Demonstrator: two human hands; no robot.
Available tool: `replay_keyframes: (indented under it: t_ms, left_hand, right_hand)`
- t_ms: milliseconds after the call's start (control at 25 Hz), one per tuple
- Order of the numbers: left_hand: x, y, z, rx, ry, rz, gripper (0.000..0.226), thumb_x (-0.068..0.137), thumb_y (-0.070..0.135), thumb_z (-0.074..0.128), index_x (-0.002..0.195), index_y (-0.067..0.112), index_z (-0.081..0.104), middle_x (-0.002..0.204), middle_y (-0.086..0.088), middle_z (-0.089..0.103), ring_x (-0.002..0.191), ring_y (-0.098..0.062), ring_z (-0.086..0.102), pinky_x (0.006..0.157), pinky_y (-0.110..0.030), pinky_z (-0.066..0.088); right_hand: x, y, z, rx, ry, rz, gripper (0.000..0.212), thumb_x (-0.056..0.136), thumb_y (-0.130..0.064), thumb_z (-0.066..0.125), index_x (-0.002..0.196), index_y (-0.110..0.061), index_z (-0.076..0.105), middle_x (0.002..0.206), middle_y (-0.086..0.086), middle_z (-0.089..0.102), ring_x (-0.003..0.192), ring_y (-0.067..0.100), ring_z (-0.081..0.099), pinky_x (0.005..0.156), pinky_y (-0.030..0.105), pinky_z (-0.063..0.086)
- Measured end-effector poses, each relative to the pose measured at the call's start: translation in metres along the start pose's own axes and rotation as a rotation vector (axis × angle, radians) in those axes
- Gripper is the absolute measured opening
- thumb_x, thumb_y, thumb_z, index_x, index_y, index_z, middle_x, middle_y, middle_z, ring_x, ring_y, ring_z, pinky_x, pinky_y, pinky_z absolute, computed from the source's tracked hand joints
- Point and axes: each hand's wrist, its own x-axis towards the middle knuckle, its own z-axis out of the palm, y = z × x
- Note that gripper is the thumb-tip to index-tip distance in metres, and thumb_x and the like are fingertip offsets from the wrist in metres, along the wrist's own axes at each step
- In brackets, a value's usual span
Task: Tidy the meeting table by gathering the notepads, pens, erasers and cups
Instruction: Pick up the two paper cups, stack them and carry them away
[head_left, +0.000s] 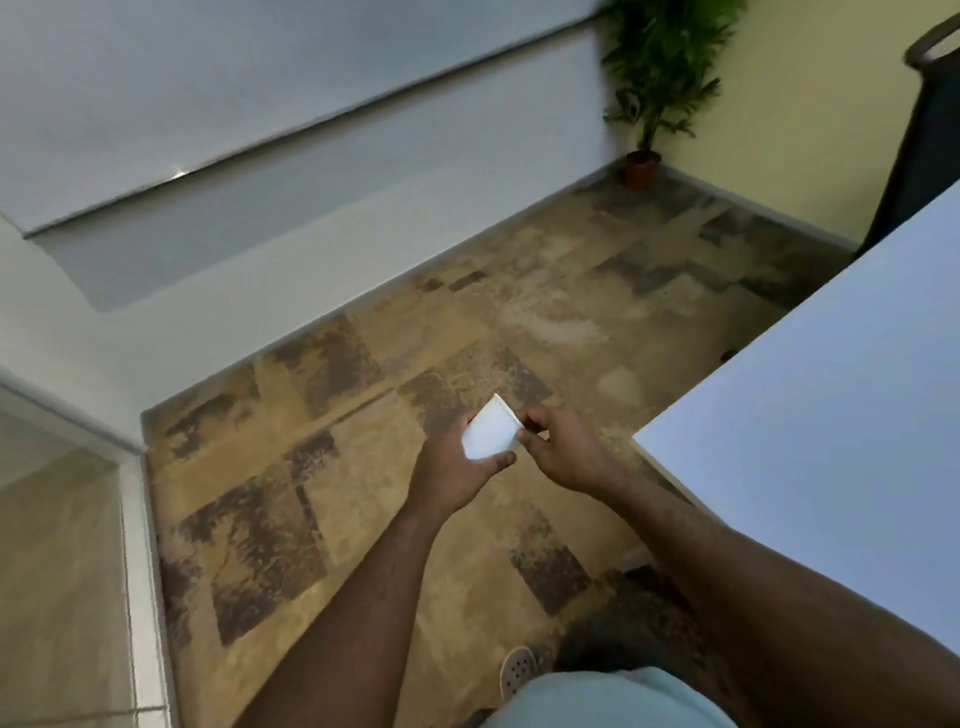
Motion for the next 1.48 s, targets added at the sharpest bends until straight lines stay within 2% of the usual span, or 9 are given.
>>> replay_keyframes:
  t_ms: [120, 240, 320, 440, 680, 880, 1160, 1320, 1480]
  left_hand:
    - [0.083, 0.02, 0.005, -0.009, -0.083, 0.085, 0.076, 0.062, 0.057, 0.08, 0.129, 0.035, 0.052, 0.107, 0.015, 0.06, 0.091, -0.009, 0.058, 0.064, -0.024, 0.043]
    - [0.184, 0.046, 0.023, -0.001, -0.149, 0.146, 0.073, 0.06, 0.058, 0.08, 0.125, 0.037, 0.054, 0.103, 0.017, 0.062, 0.086, -0.002, 0.057, 0.063, -0.022, 0.043]
    - [0.246, 0.068, 0.041, 0.012, -0.193, 0.185, 0.069, 0.061, 0.057, 0.081, 0.122, 0.037, 0.055, 0.099, 0.019, 0.063, 0.082, 0.005, 0.056, 0.059, -0.018, 0.04]
    - [0.332, 0.109, 0.071, 0.035, -0.262, 0.23, 0.064, 0.063, 0.059, 0.08, 0.118, 0.041, 0.054, 0.089, 0.028, 0.059, 0.08, 0.016, 0.055, 0.053, -0.01, 0.036]
    - [0.441, 0.193, 0.134, 0.118, -0.5, 0.37, 0.064, 0.065, 0.054, 0.08, 0.121, 0.035, 0.054, 0.093, 0.021, 0.062, 0.083, 0.005, 0.058, 0.058, -0.019, 0.041]
    - [0.496, 0.257, 0.214, 0.19, -0.746, 0.555, 0.064, 0.065, 0.054, 0.079, 0.121, 0.034, 0.054, 0.101, 0.015, 0.064, 0.084, 0.0, 0.058, 0.058, -0.023, 0.043]
    - [0.539, 0.362, 0.322, 0.209, -1.142, 0.834, 0.069, 0.064, 0.06, 0.078, 0.123, 0.041, 0.048, 0.101, 0.021, 0.061, 0.087, -0.001, 0.059, 0.057, -0.017, 0.042]
    - [0.54, 0.411, 0.373, 0.246, -1.296, 0.974, 0.066, 0.065, 0.06, 0.078, 0.121, 0.044, 0.048, 0.107, 0.02, 0.061, 0.094, -0.004, 0.059, 0.069, -0.023, 0.051]
    - [0.526, 0.454, 0.431, 0.262, -1.386, 1.078, 0.061, 0.069, 0.055, 0.077, 0.121, 0.041, 0.049, 0.111, 0.018, 0.059, 0.097, -0.005, 0.057, 0.065, -0.017, 0.043]
  right_hand:
    - [0.057, 0.015, -0.026, 0.051, 0.092, 0.09, 0.02, 0.095, -0.021, 0.055, 0.108, -0.013, 0.069, 0.1, -0.001, 0.07, 0.087, 0.014, 0.061, 0.07, 0.024, 0.043]
    - [0.129, 0.045, -0.058, 0.095, 0.224, 0.167, 0.017, 0.094, -0.021, 0.057, 0.101, -0.013, 0.07, 0.085, -0.004, 0.066, 0.076, 0.011, 0.055, 0.056, 0.013, 0.033]
    - [0.174, 0.069, -0.083, 0.086, 0.273, 0.204, 0.017, 0.094, -0.022, 0.057, 0.099, -0.013, 0.071, 0.081, -0.006, 0.065, 0.075, 0.01, 0.057, 0.059, 0.019, 0.035]
    - [0.235, 0.106, -0.127, 0.139, 0.325, 0.295, 0.02, 0.095, -0.025, 0.055, 0.105, -0.018, 0.07, 0.093, -0.006, 0.072, 0.083, 0.01, 0.063, 0.067, 0.025, 0.044]
    - [0.289, 0.157, -0.198, 0.162, 0.522, 0.518, 0.025, 0.096, -0.027, 0.052, 0.114, -0.021, 0.068, 0.102, -0.001, 0.073, 0.092, 0.015, 0.066, 0.076, 0.03, 0.052]
    - [0.296, 0.205, -0.242, 0.185, 0.733, 0.727, 0.029, 0.097, -0.027, 0.052, 0.12, -0.017, 0.067, 0.112, 0.002, 0.071, 0.095, 0.017, 0.066, 0.082, 0.039, 0.056]
    - [0.296, 0.258, -0.3, 0.158, 1.021, 1.059, 0.032, 0.097, -0.036, 0.052, 0.124, -0.023, 0.063, 0.123, 0.001, 0.067, 0.104, 0.017, 0.065, 0.089, 0.03, 0.055]
    - [0.289, 0.284, -0.328, 0.158, 1.142, 1.193, 0.027, 0.095, -0.035, 0.052, 0.115, -0.026, 0.067, 0.115, -0.004, 0.07, 0.098, 0.013, 0.065, 0.085, 0.028, 0.053]
    - [0.271, 0.322, -0.362, 0.154, 1.252, 1.261, 0.02, 0.096, -0.029, 0.052, 0.106, -0.021, 0.067, 0.097, -0.005, 0.07, 0.079, 0.009, 0.061, 0.072, 0.024, 0.048]
